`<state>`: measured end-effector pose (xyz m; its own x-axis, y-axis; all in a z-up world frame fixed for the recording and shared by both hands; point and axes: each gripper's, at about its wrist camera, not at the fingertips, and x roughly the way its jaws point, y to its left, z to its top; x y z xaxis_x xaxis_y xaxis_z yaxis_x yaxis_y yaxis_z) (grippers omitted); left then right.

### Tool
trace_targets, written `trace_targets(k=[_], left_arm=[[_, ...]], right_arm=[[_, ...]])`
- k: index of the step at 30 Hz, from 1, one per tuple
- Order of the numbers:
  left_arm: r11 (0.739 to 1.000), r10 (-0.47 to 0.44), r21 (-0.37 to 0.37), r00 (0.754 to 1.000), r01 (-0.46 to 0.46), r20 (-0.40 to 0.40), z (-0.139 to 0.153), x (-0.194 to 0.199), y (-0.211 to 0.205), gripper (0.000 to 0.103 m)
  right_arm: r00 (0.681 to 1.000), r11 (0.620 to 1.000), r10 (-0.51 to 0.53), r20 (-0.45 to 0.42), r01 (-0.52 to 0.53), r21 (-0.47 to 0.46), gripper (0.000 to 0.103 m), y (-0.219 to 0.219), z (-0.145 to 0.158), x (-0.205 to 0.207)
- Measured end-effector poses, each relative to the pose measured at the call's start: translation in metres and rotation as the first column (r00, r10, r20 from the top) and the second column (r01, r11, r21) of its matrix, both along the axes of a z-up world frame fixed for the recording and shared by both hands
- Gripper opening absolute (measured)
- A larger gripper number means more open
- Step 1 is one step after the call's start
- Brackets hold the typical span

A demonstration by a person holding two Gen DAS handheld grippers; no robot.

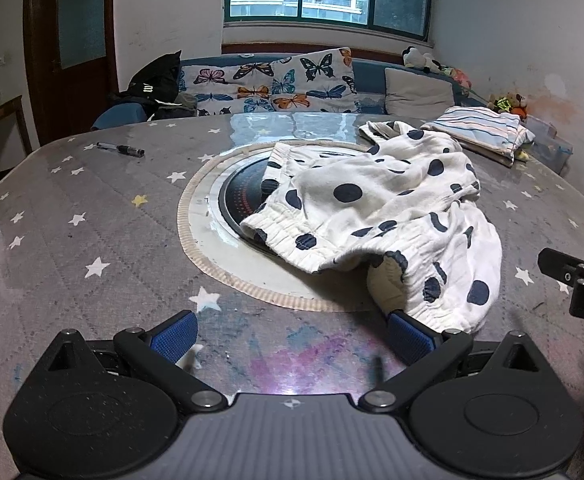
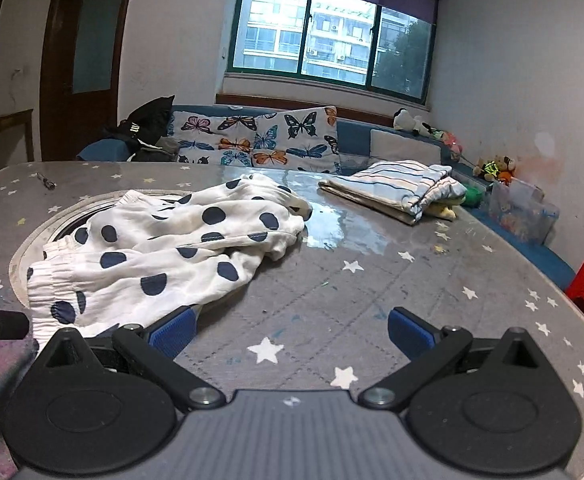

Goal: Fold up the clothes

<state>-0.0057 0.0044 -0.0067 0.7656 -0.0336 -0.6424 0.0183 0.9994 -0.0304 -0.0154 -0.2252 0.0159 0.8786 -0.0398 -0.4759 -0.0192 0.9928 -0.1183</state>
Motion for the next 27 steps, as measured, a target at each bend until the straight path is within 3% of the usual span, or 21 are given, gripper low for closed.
trace_targets(k=[9, 16, 27], left_arm=[[1.0, -0.005, -0.003, 1.0, 0.005, 0.009, 0.002, 0.001, -0.002, 0.103], [1.0, -0.011, -0.005, 1.0, 0.011, 0.008, 0.001, 0.001, -0.005, 0.103], [1.0, -0.006, -0.007, 1.0, 0.006, 0.006, 0.002, 0.005, -0.006, 0.103]], right_arm=[[0.996, 0.996, -0.08, 0.031, 0.079, 0.029, 0.103, 0.008, 0.003, -0.008], [0.995, 0.993, -0.101, -0.023, 0.102, 0.065, 0.103, 0.01, 0.001, -0.004], [0.988, 0.992, -0.112, -0.103, 0.118, 0.051, 0.103, 0.009, -0.002, 0.008]])
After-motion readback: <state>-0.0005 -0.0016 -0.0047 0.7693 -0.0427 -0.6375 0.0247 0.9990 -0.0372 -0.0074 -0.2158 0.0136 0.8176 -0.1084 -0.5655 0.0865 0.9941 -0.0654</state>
